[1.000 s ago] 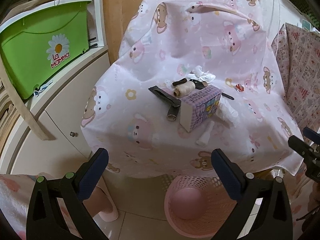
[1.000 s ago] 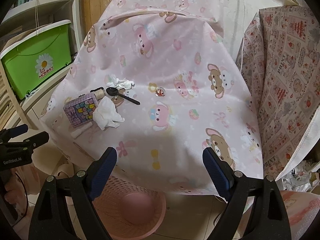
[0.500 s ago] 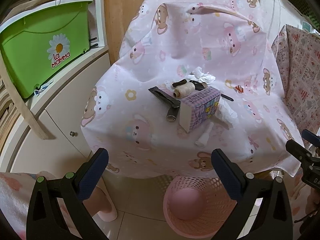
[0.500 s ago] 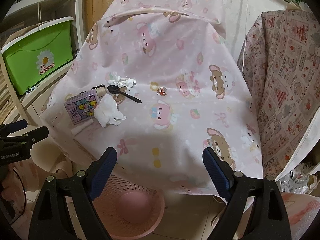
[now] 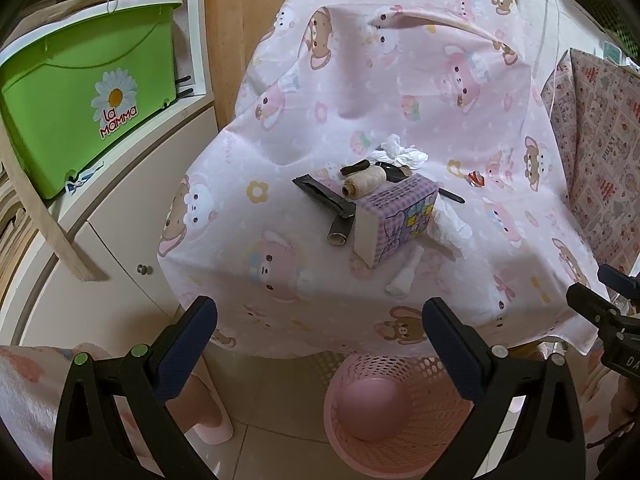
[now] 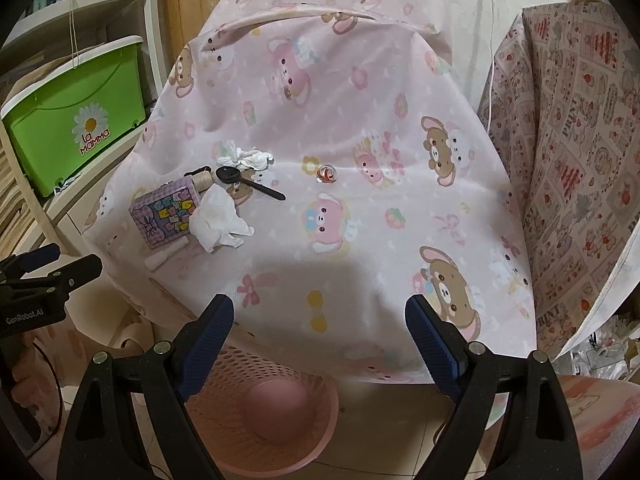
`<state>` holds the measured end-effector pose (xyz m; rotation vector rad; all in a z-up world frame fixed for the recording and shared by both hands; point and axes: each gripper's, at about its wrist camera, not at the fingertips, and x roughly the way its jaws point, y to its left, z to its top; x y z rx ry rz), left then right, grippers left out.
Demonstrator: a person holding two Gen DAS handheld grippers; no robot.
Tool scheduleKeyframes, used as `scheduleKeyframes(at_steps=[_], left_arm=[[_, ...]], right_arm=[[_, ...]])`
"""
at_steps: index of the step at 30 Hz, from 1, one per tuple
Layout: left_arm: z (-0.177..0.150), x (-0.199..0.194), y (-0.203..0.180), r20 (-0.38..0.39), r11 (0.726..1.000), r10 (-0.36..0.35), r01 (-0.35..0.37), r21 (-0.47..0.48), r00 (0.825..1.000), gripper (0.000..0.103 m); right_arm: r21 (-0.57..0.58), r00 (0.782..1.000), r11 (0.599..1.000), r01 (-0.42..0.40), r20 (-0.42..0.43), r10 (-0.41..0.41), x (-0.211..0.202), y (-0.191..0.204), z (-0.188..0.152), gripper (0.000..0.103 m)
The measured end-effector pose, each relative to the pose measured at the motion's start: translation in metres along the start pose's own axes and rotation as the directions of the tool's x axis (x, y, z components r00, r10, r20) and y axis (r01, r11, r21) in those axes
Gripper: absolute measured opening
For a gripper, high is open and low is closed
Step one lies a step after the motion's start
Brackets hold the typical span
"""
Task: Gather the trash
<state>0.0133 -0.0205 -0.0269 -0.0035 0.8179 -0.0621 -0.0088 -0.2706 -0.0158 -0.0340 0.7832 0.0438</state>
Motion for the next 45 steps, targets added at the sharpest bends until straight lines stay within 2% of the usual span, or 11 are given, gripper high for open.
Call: scheduleKeyframes(at_steps=[8,10,12,13,22,27,34,36,38,40,45], left_arm=[[0.012,0.008,-0.008,-0.011,0.999,-0.035,0.035,0.02,0.999,0.1],[0.022,0.012,-0.012,-0.031,0.996,-0.079,0.08,0.036,0.996,0.092],[0.034,0.017,-0.019,-0.07,0.988,-0.125,0.131,0.085,0.99,0.068],[0.04,0.019,-0.023,-0.081,0.984,-0.136,0.144,0.107,0.987,0.065],[0.078,0.053,-0.043,-0.174,0.95,-0.173,0.211,0.232,0.969,0.065],[0.086,0.072,-0.042,-0.226,0.953,-0.204,0.246,0.177,0.952,0.046],[0.088,0.077,-0.042,-0.261,0.944,-0.223,0.275,0.184,0.939,0.045],[0.088,0.077,-0.042,-0.269,0.94,-0.231,0.286,0.187,0.935,0.035],[0.088,0.074,-0.041,-0.258,0.943,-0.231,0.281,0.177,0.938,0.024],[0.091,0.065,-0.037,-0.194,0.957,-0.211,0.243,0.156,0.958,0.023],[0.103,0.036,-0.028,-0.073,0.966,-0.226,0.233,0.114,0.972,0.022]], right_arm=[[0.002,1.0,1.0,-0.006,-0.01,0.006,0.005,0.001,0.0,0.089],[0.006,1.0,1.0,-0.005,-0.011,0.005,0.006,0.0,0.001,0.089],[0.013,1.0,1.0,-0.006,-0.011,0.006,0.007,-0.002,0.002,0.089],[0.015,1.0,1.0,-0.006,-0.012,0.006,0.007,-0.003,0.003,0.089],[0.014,1.0,1.0,-0.003,-0.016,0.004,0.01,-0.007,0.005,0.089],[0.005,1.0,1.0,-0.001,-0.019,0.001,0.009,-0.007,0.004,0.089],[0.006,1.0,1.0,-0.02,-0.017,0.021,0.008,-0.006,0.005,0.089],[0.004,1.0,1.0,-0.024,-0.016,0.024,0.008,-0.006,0.005,0.089],[0.004,0.999,1.0,-0.028,-0.017,0.028,0.007,-0.005,0.005,0.089],[0.002,0.999,1.0,-0.03,-0.017,0.03,0.007,-0.005,0.005,0.089],[-0.013,0.998,0.999,-0.053,-0.016,0.052,0.016,0.007,0.013,0.089]])
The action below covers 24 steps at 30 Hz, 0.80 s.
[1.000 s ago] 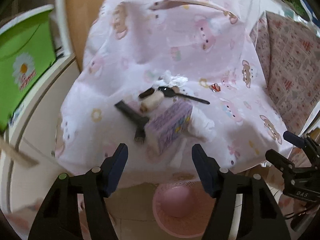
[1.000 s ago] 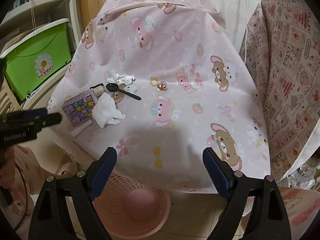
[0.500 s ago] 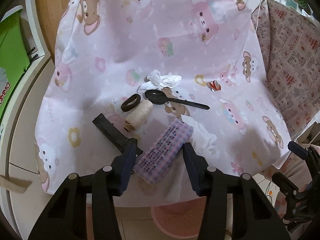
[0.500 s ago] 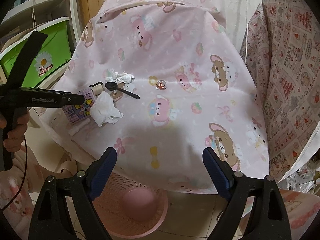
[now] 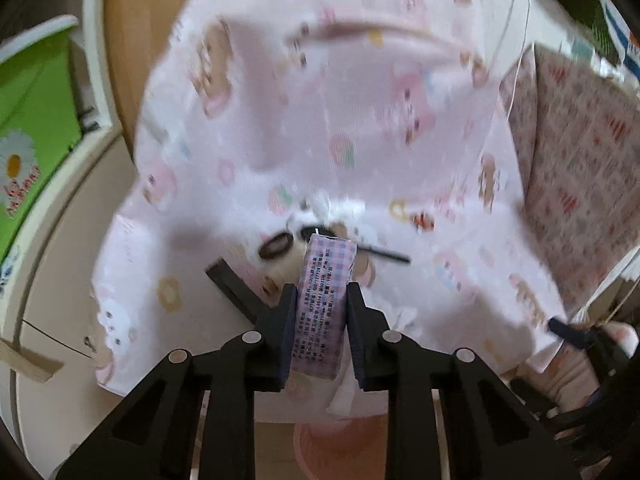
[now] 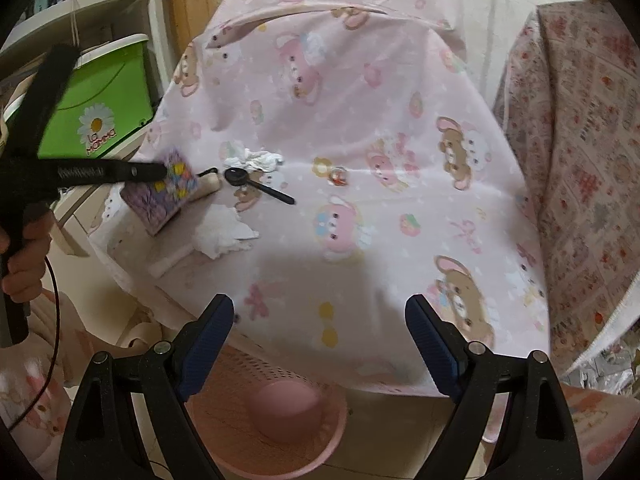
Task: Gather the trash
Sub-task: 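Grasp the purple patterned box with the left gripper, then lift the purple box with the left gripper while the right gripper grasps the white tissue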
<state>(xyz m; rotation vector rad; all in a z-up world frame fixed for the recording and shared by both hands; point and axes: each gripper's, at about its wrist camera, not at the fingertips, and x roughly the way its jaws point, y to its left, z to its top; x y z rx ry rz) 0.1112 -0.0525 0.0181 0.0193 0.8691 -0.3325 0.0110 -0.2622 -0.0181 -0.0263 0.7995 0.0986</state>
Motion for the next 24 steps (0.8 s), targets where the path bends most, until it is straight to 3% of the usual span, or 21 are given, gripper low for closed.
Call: scheduleKeyframes(at_steps=[4,7,9,10,12,15,17,21,23,24], left_arm=[[0.005,-0.036,-0.007,0.116,0.995,0.083,-0.088,0.042,0.99,0.023],[0.003,-0.056,-0.006,0.163,0.992,0.122,-0.125,0.012,0.979,0.023],[-0.001,-0.064,-0.003,0.179,0.991,0.136,-0.131,-0.037,0.974,0.023],[-0.004,-0.068,-0.002,0.186,0.99,0.141,-0.134,-0.049,0.972,0.023],[-0.01,-0.072,-0.003,0.194,0.987,0.156,-0.149,-0.053,0.969,0.023],[-0.017,-0.074,-0.004,0.179,0.982,0.19,-0.186,-0.04,0.965,0.023],[-0.022,-0.07,-0.004,0.153,0.978,0.208,-0.204,-0.042,0.966,0.023],[-0.033,-0.064,0.003,0.1,0.977,0.207,-0.199,-0.08,0.973,0.023],[-0.037,-0.06,0.006,0.074,0.972,0.222,-0.214,-0.096,0.972,0.023],[-0.039,-0.059,0.008,0.064,0.97,0.229,-0.221,-0.104,0.971,0.023]], right_arm=[[-0.032,0.998,0.998,-0.057,-0.026,0.056,0.017,0.02,0.012,0.089],[-0.025,0.993,0.994,-0.106,-0.05,0.105,0.035,0.032,0.022,0.089],[0.022,0.985,0.987,-0.158,-0.071,0.159,0.049,0.036,0.028,0.084],[0.045,0.981,0.983,-0.178,-0.069,0.181,0.053,0.036,0.029,0.077],[0.073,0.974,0.974,-0.214,-0.059,0.218,0.06,0.037,0.033,0.074],[0.054,0.976,0.976,-0.213,-0.029,0.215,0.064,0.043,0.036,0.071],[0.018,0.975,0.976,-0.215,-0.049,0.216,0.069,0.049,0.037,0.058],[-0.014,0.971,0.975,-0.223,-0.095,0.221,0.082,0.059,0.037,0.051],[-0.025,0.968,0.973,-0.229,-0.11,0.225,0.086,0.063,0.037,0.037],[-0.033,0.967,0.973,-0.229,-0.121,0.223,0.087,0.064,0.036,0.034]])
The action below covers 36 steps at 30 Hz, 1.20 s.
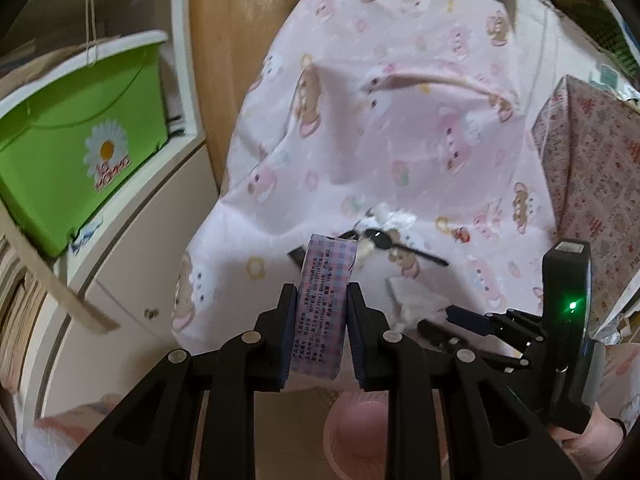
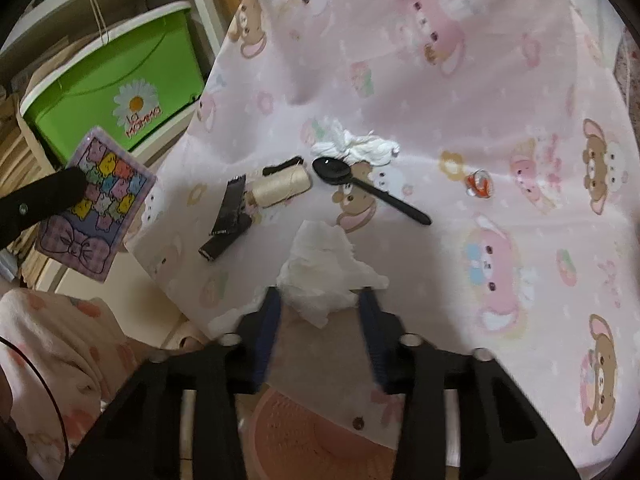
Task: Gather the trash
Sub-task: 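Lift the purple box with the left gripper while the right gripper grasps the white tissue, then carry the box and tissue down over the pink wastebasket with both grippers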
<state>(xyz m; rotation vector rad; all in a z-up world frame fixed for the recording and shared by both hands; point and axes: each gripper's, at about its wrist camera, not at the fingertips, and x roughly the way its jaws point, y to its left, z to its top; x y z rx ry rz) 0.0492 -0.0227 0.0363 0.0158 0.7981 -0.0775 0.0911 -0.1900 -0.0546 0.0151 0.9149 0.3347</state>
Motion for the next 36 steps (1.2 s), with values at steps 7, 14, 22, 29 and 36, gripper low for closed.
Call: scheduleKeyframes(at_steps=[7,14,22,29,36], left_arm=[[-0.01,0.002,0.008,-0.027,0.998,0.03,-0.031,-0.048,0.999,0.023],[-0.014,-0.008,0.01,-0.019,0.996,-0.01,0.008,-0.089,1.0,0.023],[-0.02,-0.022,-0.002,-0.023,0.991,-0.082,0.079,-0.105,0.996,0.023],[-0.035,-0.023,-0.021,-0.069,0.989,-0.126,0.121,-0.081,0.99,0.023],[-0.051,-0.022,-0.026,-0.114,0.986,-0.15,0.14,-0.092,0.982,0.023]], right_arm=[[-0.028,1.0,0.999,0.017,0.012,-0.016,-0.005,-0.004,0.0,0.006],[-0.04,0.997,0.999,0.008,0.071,-0.005,-0.049,-0.006,-0.005,0.006],[-0.016,0.989,1.0,-0.003,0.151,0.005,-0.108,-0.015,-0.018,0.006],[-0.012,0.989,0.999,-0.031,0.148,0.032,-0.138,-0.016,-0.042,0.006],[0.0,0.992,1.0,-0.027,0.12,0.027,-0.148,-0.017,-0.067,0.006]])
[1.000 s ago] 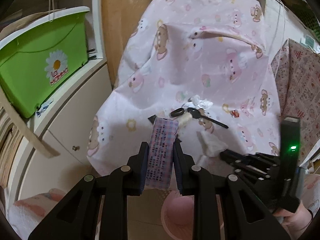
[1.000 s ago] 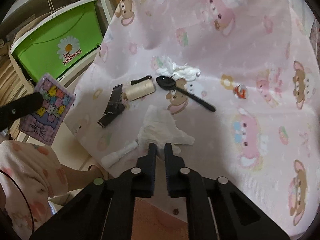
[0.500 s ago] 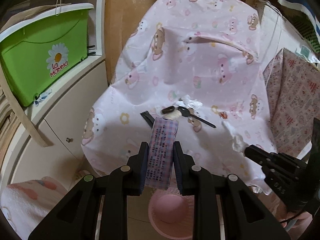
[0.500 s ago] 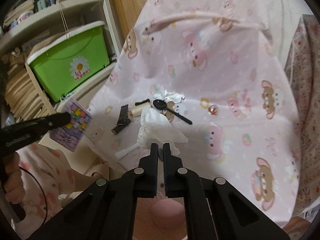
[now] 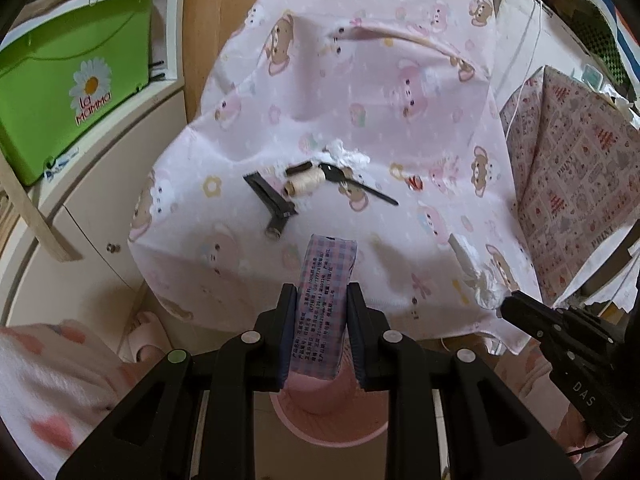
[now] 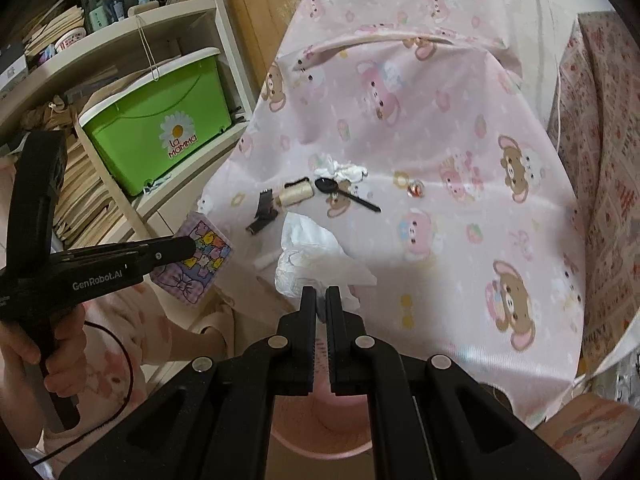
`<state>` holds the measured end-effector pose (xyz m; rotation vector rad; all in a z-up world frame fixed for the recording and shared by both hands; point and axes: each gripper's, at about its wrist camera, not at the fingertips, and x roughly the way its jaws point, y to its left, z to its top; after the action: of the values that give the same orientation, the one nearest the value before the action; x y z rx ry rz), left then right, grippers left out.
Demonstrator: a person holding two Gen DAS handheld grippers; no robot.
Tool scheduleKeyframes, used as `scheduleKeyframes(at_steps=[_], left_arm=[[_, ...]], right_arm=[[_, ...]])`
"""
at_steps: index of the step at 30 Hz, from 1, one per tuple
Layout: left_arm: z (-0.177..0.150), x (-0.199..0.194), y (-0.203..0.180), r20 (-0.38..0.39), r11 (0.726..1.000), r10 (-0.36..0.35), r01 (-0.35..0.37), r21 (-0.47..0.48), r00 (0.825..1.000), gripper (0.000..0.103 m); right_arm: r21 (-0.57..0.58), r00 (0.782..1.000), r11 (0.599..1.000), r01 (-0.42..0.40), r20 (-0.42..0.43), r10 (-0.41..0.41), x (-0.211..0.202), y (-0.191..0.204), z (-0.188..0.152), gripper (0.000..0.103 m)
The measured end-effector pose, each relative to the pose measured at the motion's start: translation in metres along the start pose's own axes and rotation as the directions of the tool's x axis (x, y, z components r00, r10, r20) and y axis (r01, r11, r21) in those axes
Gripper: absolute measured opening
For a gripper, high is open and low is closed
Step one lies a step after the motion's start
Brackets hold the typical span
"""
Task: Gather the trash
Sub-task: 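Carry the box and tissue down over the pink wastebasket with both grippers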
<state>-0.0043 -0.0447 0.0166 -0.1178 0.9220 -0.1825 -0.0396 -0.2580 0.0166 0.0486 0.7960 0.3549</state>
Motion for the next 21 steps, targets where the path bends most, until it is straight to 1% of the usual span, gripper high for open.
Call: scheduleKeyframes(at_steps=[3,5,8,10,11,12,13,14,15,17,19,21], left_arm=[[-0.008,0.004,-0.002,-0.032,1.0,-0.013,0.013,0.003,0.999,0.023],[-0.013,0.008,-0.005,-0.06,0.999,-0.034,0.035,0.013,0.998,0.023],[-0.021,0.018,-0.012,-0.124,0.996,-0.068,0.074,0.041,0.99,0.023],[-0.027,0.028,-0.015,-0.184,0.994,-0.099,0.107,0.033,0.978,0.023],[-0.029,0.034,-0.015,-0.22,0.992,-0.117,0.123,0.015,0.969,0.023],[-0.032,0.042,-0.014,-0.26,0.991,-0.132,0.134,-0.012,0.956,0.023],[-0.036,0.051,-0.012,-0.302,0.989,-0.145,0.139,-0.04,0.942,0.023],[-0.039,0.057,-0.011,-0.321,0.989,-0.146,0.137,-0.049,0.936,0.023],[-0.043,0.061,-0.012,-0.329,0.991,-0.131,0.125,-0.04,0.935,0.023],[-0.049,0.07,-0.014,-0.343,0.997,-0.077,0.081,-0.003,0.936,0.023],[-0.052,0.082,-0.015,-0.37,0.997,-0.065,0.073,0.008,0.927,0.023],[-0.052,0.094,-0.019,-0.393,0.998,-0.042,0.057,0.026,0.918,0.023]], right_arm=[[0.0,1.0,1.0,-0.002,-0.027,0.002,0.001,0.0,-0.008,0.006],[0.003,0.999,1.0,-0.009,-0.043,0.009,0.002,0.001,-0.012,0.006],[0.017,0.997,0.999,-0.029,-0.077,0.031,0.008,0.002,-0.018,0.006],[0.026,0.992,0.999,-0.046,-0.117,0.048,0.017,0.002,-0.024,0.006],[0.011,0.985,0.998,-0.063,-0.158,0.064,0.025,0.004,-0.028,0.006],[-0.01,0.978,0.998,-0.069,-0.197,0.066,0.033,0.007,-0.032,0.006],[-0.022,0.975,0.998,-0.057,-0.216,0.051,0.038,0.009,-0.035,0.006],[-0.033,0.97,0.999,-0.039,-0.243,0.03,0.045,0.01,-0.04,0.006],[-0.034,0.963,0.999,-0.039,-0.268,0.028,0.051,0.009,-0.045,0.006],[-0.009,0.949,0.999,-0.045,-0.312,0.04,0.063,0.005,-0.052,0.006],[0.013,0.934,1.0,-0.025,-0.356,0.028,0.076,0.0,-0.059,0.006],[0.025,0.915,1.0,0.016,-0.403,-0.004,0.091,-0.004,-0.066,0.006]])
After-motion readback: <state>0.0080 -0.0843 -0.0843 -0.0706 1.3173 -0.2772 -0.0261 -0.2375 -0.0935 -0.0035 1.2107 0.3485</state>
